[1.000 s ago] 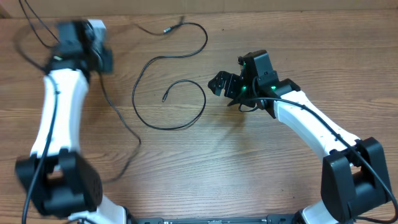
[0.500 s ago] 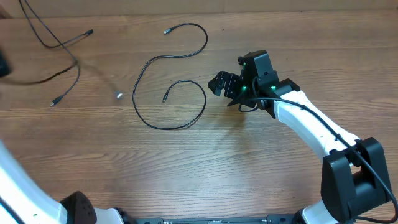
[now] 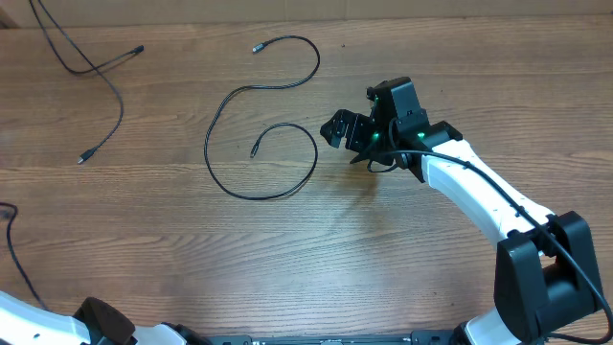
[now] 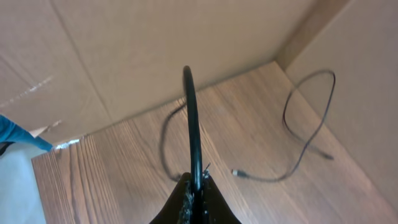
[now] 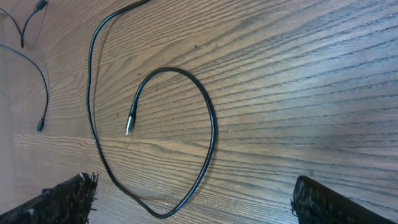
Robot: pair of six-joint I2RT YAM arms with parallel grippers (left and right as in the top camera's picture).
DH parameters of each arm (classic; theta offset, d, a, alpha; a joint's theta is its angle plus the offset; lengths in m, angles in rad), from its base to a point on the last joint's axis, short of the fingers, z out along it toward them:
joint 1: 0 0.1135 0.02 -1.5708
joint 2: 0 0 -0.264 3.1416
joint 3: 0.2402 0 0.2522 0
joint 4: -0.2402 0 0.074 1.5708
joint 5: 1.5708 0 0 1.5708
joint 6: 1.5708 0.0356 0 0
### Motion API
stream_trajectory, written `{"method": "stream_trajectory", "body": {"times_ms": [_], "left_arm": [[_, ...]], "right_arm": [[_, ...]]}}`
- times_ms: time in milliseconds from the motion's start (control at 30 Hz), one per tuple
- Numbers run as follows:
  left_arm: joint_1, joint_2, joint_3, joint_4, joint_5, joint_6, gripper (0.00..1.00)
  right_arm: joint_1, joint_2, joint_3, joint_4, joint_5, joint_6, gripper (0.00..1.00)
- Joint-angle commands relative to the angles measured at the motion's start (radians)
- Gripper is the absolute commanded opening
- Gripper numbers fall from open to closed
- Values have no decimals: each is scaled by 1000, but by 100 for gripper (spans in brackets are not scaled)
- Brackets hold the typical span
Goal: Untangle cables
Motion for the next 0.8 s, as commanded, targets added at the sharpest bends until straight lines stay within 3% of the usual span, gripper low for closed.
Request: {"method": "stream_trajectory", "body": {"times_ms": [0, 200, 433, 633, 767], "left_arm": [[10, 38, 15, 49, -4, -32, 4], [6, 127, 15, 186, 37, -23, 4], [-15, 222, 15, 381, 339, 129, 4], [-92, 300, 13, 330, 354, 398, 4], [-131, 386, 13, 241, 336, 440, 5]], "right_arm": [[5, -21, -2, 3, 11, -5, 100], [5, -21, -2, 3, 11, -5, 100], [5, -21, -2, 3, 11, -5, 100], [5, -21, -2, 3, 11, -5, 100], [5, -21, -2, 3, 11, -5, 100]]}}
